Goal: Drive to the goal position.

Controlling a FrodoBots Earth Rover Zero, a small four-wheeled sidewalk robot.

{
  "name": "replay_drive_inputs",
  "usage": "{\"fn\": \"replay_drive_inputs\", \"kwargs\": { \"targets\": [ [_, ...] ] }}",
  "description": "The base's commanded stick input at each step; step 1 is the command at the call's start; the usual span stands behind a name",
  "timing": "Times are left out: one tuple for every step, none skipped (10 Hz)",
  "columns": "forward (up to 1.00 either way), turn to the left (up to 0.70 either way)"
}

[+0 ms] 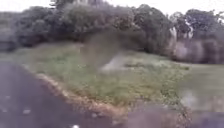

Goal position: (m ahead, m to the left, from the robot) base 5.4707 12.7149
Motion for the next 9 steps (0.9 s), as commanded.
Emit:
{"fn": "replay_drive_inputs", "kwargs": {
  "targets": [
    [0.0, 0.85],
    [0.0, 0.85],
    [0.0, 0.85],
    [0.0, 0.85],
    [0.0, 0.85],
    [0.0, 0.85],
    [0.0, 0.85],
    [0.0, 0.85],
    [0.85, 0.34]
  ]
}}
